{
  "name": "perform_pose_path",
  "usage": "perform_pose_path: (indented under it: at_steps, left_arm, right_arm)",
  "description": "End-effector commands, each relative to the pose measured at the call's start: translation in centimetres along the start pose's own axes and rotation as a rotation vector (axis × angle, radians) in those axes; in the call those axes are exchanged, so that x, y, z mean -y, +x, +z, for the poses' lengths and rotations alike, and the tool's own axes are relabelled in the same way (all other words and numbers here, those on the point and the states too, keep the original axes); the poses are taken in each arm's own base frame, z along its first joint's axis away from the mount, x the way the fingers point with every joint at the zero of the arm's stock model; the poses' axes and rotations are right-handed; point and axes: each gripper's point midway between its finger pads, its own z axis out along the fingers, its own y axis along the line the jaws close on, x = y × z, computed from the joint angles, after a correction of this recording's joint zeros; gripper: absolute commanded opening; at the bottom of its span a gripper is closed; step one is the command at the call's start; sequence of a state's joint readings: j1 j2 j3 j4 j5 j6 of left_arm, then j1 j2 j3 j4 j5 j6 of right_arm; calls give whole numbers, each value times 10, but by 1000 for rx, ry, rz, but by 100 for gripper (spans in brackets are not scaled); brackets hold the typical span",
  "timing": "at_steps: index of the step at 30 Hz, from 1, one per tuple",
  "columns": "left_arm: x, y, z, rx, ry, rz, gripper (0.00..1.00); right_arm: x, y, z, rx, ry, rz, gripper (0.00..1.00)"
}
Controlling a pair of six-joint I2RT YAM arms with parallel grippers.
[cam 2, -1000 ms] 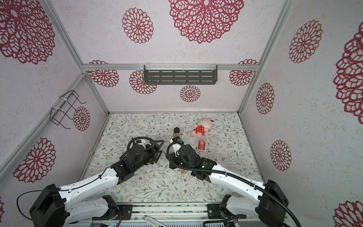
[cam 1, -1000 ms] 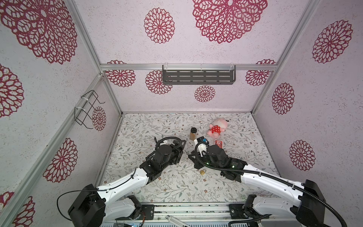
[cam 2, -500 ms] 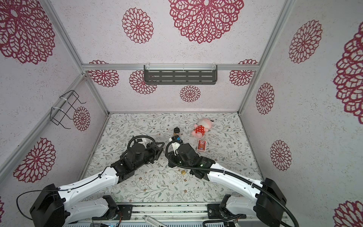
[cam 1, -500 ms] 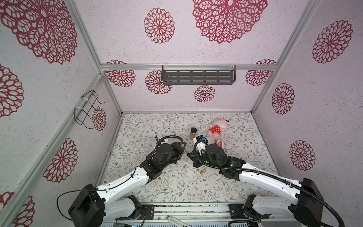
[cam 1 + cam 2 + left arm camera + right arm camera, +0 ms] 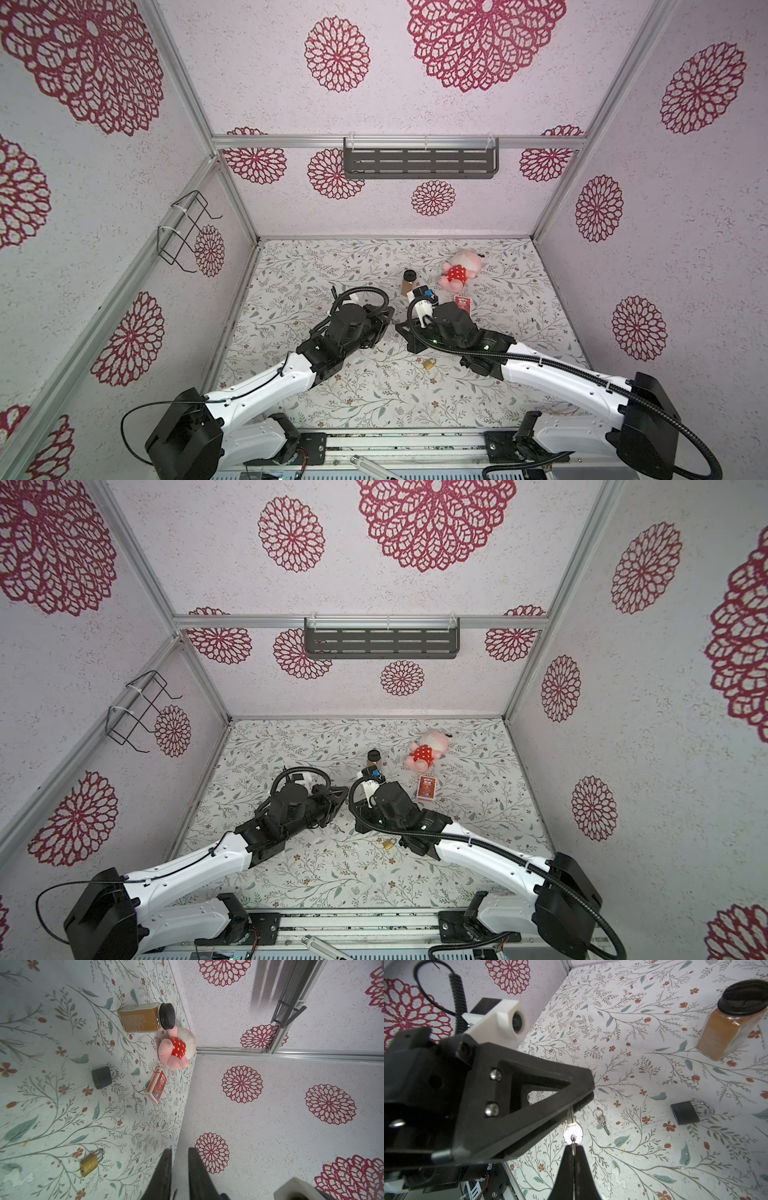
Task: Unlock with the key
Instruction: 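Carry the key with the right gripper toward the left gripper while the left arm rises, then raise the key with the right gripper beside the left gripper while the left arm lifts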
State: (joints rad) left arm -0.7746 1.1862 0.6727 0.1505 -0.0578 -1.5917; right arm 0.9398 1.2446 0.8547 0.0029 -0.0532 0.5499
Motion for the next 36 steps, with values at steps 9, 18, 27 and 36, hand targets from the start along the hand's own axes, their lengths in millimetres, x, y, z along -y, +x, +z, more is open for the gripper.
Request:
perform_pose_path:
  at_steps: [9,18,27,36]
  left_arm:
    - [-3,5,-3,-23,-33,54,4]
    - [3,-2,-6,8,-30,87,0]
    - [31,-23,-10,27,36,296,0]
    - [70,-23,-16,40,179,578,0]
  right_arm:
    - [-13,-31,-5,70,-34,-6,0]
    - [-12,-34,-10,75,-41,-1,28]
    - [-6,-47,-30,45,-26,-47,55]
    - [-18,-62,-41,24,-203,20,58]
